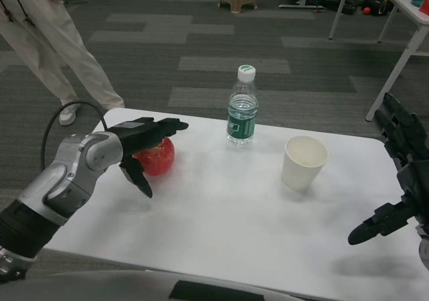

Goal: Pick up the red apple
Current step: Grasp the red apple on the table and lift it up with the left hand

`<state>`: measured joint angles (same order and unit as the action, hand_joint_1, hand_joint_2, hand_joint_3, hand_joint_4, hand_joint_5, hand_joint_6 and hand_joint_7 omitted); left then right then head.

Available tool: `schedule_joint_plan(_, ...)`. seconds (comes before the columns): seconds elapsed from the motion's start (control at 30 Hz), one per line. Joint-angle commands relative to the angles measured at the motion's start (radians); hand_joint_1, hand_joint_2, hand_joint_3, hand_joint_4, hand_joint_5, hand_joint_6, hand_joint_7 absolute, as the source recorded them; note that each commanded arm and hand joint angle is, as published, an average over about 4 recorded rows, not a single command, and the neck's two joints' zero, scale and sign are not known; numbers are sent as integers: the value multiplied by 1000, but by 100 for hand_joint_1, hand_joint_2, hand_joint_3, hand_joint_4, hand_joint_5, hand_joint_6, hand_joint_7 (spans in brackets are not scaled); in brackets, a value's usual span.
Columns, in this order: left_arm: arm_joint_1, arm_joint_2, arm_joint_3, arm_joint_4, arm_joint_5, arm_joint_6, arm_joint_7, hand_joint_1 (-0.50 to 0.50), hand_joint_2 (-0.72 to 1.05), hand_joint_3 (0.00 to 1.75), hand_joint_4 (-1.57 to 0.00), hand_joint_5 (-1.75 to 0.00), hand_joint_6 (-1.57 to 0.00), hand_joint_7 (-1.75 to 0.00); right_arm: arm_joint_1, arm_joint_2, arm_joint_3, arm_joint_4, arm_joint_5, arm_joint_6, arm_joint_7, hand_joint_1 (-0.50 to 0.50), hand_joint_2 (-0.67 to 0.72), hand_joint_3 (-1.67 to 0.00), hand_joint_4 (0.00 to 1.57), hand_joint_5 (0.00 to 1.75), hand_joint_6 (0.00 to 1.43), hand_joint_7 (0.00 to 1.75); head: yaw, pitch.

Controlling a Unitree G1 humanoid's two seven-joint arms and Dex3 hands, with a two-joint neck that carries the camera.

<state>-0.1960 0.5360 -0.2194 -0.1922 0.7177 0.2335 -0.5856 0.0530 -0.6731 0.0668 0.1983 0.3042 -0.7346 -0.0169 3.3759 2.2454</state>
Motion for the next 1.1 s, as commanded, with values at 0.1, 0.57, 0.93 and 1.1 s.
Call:
schedule_joint_plan(0.1,-19,22,-50,-8,46,39,0,-47,83,0,0,-82,0,-35,-7,3,7,9,11,-3,0,-42,41,0,0,0,0,14,1,-1)
schedule_joint_plan(0.57,-49,47,-188,2,58,142,-8,-46,105,0,0,-82,0,-40,-7,4,8,16,13,-5,0,-42,41,0,0,0,0,14,1,-3)
schedule_joint_plan(0.93,-55,55,-206,21,15,210,-68,-44,103,28,0,-133,0,-58,-7,4,9,16,14,-5,0,-42,41,0,0,0,0,14,8,-10)
schedule_joint_plan(1.1,-63,55,-218,39,-12,224,-100,-47,87,52,0,-172,0,-77,-7,4,9,17,13,-6,0,-42,41,0,0,0,0,14,12,-15)
